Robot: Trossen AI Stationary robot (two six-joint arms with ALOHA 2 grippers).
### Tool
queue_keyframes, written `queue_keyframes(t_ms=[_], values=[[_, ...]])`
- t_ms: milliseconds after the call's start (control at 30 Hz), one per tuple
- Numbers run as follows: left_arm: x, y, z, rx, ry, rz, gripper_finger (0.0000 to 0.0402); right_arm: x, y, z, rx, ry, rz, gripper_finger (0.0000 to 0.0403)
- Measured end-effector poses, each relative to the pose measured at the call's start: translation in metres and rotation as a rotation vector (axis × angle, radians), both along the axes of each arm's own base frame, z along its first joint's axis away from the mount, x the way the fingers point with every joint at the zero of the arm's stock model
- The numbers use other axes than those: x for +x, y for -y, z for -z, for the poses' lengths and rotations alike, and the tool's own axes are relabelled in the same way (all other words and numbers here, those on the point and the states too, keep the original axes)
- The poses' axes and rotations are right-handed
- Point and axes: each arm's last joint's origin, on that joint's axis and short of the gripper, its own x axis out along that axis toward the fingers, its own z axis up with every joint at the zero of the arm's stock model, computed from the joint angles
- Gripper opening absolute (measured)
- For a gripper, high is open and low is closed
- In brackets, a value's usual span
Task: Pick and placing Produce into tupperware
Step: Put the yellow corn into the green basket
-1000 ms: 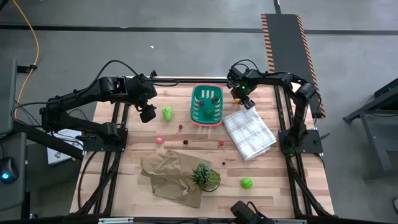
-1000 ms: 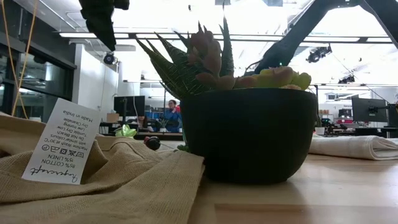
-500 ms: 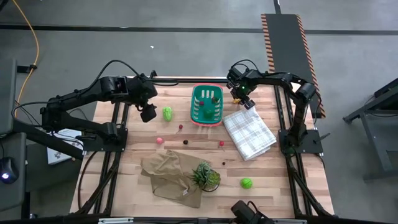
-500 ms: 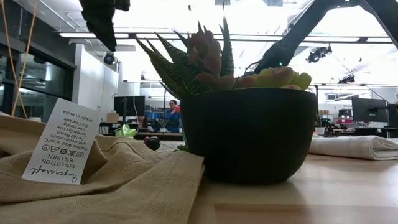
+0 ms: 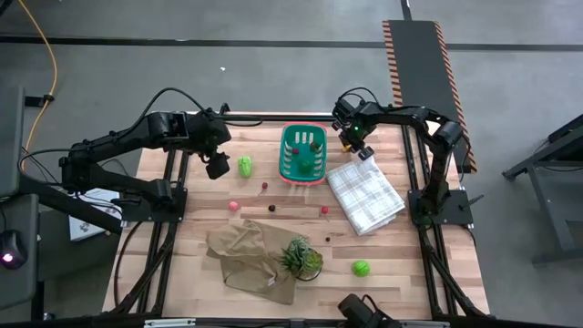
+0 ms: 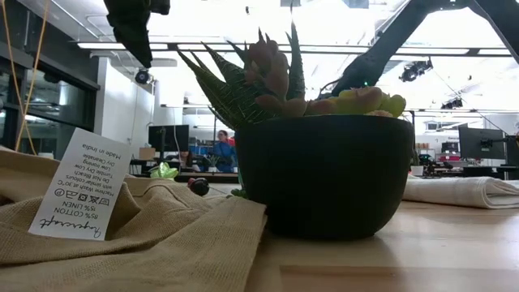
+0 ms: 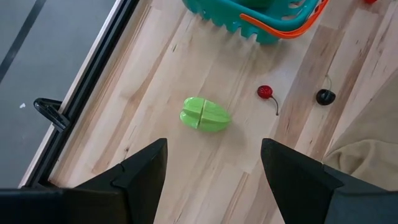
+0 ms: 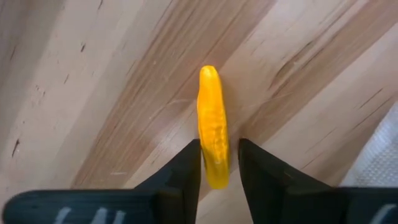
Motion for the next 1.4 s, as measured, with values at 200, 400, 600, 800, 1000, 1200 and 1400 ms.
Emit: queue_keyframes(t_ms=[200,400,600,800,1000,1200,1400], values=[[0.0,0.0,0.0,0.0,0.0,0.0,0.0248,0.0,0.0,0.0,-0.005,0.002,-0.014,0.0062],[0.0,0.0,0.0,0.001,0.003,0.0,0.0248,0.001,0.001,-0.001,-0.012,0.015,-0.019,0.0038],[0.0,0.0,0.0,0.002,0.002,0.0,0.0248,0.003,0.002,-0.003,-0.026,0.044,-0.046,0.0031],[0.0,0.0,0.0,0.002,0.003,0.0,0.0248,0.001,0.002,-0.015,-0.075,0.05,-0.057,0.003],[0.001,-0.001,-0.001,0.013,0.008,0.015,0.0248,0.0,0.004,-0.034,-0.204,0.068,-0.07,0.003],[0.002,0.0,-0.001,0.0,0.019,0.026,0.0248,0.005,0.017,-0.054,-0.403,0.175,-0.148,0.003],[0.002,0.0,-0.001,-0.008,0.024,0.032,0.0248,0.009,0.027,-0.073,-0.58,0.262,-0.201,0.003]])
